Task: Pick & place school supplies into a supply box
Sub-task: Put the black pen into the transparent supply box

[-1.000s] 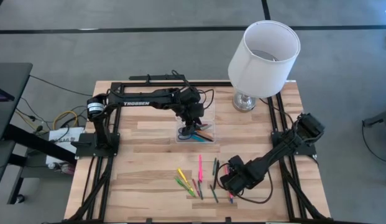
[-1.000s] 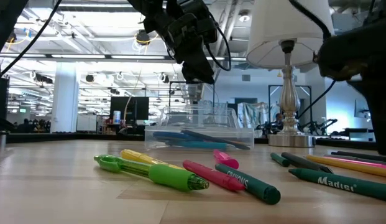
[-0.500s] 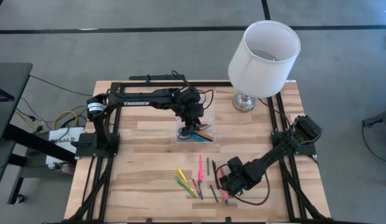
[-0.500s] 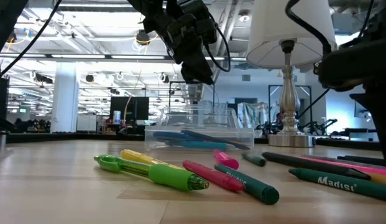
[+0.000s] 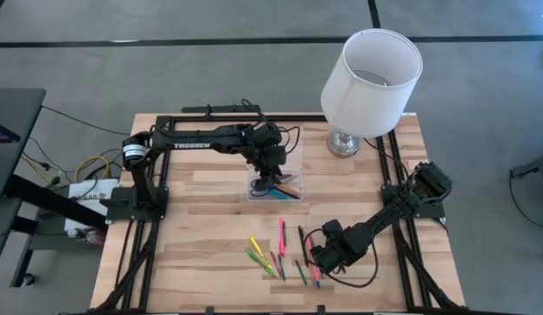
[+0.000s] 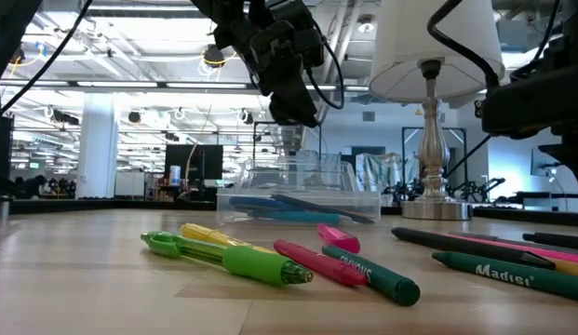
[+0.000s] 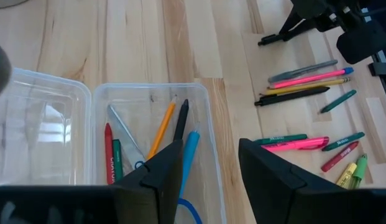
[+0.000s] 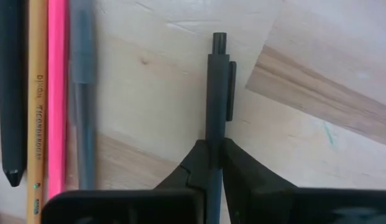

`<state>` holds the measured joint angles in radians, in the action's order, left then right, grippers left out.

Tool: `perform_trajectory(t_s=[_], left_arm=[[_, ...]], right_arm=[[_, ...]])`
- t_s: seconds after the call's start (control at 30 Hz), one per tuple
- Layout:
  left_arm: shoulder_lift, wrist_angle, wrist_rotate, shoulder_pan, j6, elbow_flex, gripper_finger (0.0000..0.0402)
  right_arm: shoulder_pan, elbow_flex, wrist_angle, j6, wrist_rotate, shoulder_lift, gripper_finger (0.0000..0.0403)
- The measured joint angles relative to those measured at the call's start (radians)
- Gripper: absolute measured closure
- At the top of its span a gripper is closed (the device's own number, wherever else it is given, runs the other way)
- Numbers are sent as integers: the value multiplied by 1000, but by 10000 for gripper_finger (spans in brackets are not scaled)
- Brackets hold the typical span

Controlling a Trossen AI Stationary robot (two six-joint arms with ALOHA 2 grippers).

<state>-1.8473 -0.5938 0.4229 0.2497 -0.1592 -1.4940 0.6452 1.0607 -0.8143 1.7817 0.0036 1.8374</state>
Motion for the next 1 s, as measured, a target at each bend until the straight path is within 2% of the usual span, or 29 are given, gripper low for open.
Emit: perform_trajectory(t_s=[0.5,0.7,0.8,1.0], left_arm=[[40,-30,-10,8,7,0,253],[107,-48,-70,32,-11,-1,253],[145,-55,-93,48,-13,-1,253],[208,-85,-99,83,-13,-1,253]], right_arm=[[3,-7,-39,-36,25,-40,396],[1,-6,-107,-63,109,-123,398],[1,-5,-133,-86,181,-176,397],[-27,-3,-142,-234,347,-296,398]])
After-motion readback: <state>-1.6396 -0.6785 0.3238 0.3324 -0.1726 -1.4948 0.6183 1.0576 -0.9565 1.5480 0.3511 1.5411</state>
